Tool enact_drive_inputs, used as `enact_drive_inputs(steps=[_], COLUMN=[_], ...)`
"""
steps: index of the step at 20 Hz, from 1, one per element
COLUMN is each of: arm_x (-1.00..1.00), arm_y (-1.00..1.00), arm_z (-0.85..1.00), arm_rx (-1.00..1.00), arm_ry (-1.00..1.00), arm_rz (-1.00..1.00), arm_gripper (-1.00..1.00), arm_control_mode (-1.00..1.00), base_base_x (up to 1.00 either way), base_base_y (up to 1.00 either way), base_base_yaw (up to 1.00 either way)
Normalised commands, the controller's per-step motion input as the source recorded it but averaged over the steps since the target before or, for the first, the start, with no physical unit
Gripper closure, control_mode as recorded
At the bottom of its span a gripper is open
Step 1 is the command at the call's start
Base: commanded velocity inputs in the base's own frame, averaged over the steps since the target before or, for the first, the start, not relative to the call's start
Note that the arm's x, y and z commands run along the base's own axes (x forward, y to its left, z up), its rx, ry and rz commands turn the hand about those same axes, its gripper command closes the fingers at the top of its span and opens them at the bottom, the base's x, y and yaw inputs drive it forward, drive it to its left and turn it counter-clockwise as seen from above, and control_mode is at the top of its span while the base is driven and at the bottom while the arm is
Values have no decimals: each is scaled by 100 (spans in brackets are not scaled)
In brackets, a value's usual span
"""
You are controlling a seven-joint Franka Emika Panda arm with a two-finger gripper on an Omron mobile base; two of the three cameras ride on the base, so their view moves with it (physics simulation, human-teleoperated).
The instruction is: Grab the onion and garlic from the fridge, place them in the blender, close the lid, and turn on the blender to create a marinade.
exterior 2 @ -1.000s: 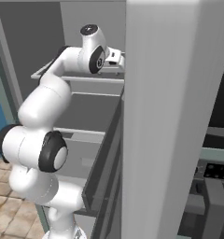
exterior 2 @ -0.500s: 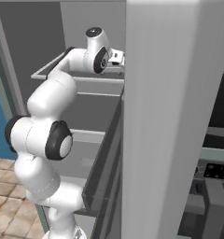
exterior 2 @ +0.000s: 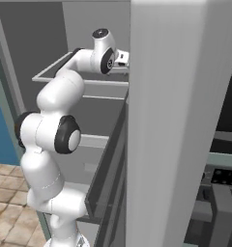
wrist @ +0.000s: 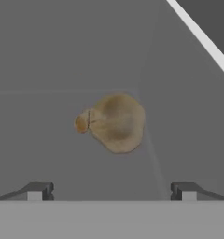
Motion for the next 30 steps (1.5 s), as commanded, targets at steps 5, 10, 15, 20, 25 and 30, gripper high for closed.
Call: enact_drive_inputs(steps=[5,10,15,20,25,30], arm_x=[35,27,15,10,0,15], arm_y=[0,0,-1,-3,-1,-2], arm_z=[-8,-8,-8,-12,-23,-22], arm_rx=[0,0,0,0,0,-1], arm_ry=[1,0,0,0,0,0], arm_rz=[0,0,0,0,0,0], arm_gripper=[-100,-100,-100,-100,-100,-100], arm_control_mode=[-100,-100,-100,-100,-100,-100], base_base_x=[0,0,0,0,0,0], base_base_y=[0,0,0,0,0,0], base_base_yaw=[0,0,0,0,0,0])
